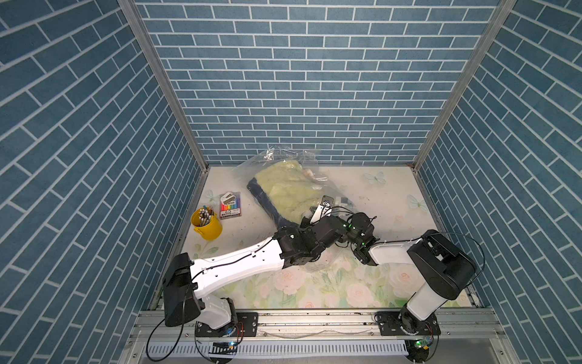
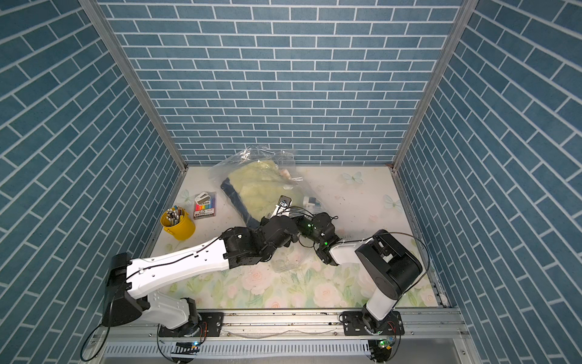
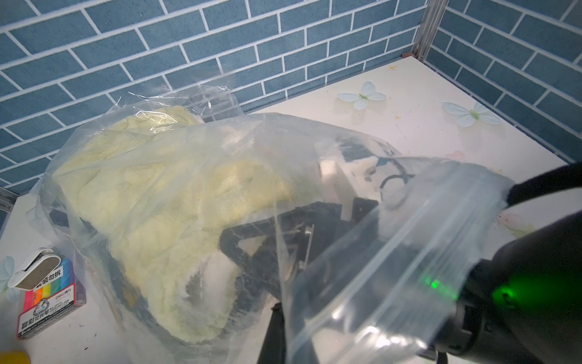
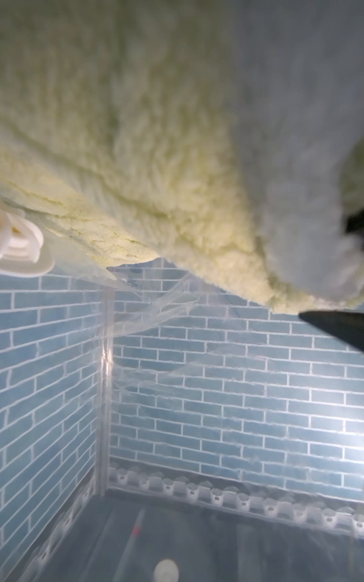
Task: Take the blanket out of the vacuum bag
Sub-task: Take out the blanket from the vacuum bag.
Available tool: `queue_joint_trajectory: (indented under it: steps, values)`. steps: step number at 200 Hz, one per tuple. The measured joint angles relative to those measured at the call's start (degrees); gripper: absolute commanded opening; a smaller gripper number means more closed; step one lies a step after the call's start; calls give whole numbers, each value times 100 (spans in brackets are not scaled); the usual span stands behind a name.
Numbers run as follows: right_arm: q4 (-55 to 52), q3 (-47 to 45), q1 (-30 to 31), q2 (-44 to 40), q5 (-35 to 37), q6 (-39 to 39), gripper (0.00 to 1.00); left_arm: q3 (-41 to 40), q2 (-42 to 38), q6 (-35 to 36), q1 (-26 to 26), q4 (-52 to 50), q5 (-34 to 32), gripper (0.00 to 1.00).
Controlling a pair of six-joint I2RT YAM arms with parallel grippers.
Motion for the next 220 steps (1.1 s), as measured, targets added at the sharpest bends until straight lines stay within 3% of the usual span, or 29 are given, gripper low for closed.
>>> queue_joint_trajectory:
  steps: [30,88,142,162,175,186,199,220]
  values:
    - [50,-120,2,52,2,46,74,0,0,0,2,-2,2,0]
    - [306,-140,-2,664,61,85,76,-2,-9,2,17,15,22,0]
    - [439,164,-76,1008,103,101,46,-190,-205,4,37,70,22,0]
    - [452,195,-76,1005,109,52,23,-358,-286,2,63,175,22,0]
    - [442,195,-76,1005,116,13,17,-479,-321,0,81,251,24,0]
    - [439,195,-76,1005,129,7,23,-549,-326,-2,92,295,31,0]
    - [435,205,-76,1008,133,-26,43,-584,-326,-2,103,313,63,0]
    - [439,341,-76,1060,140,-26,52,-586,-326,0,118,378,72,0]
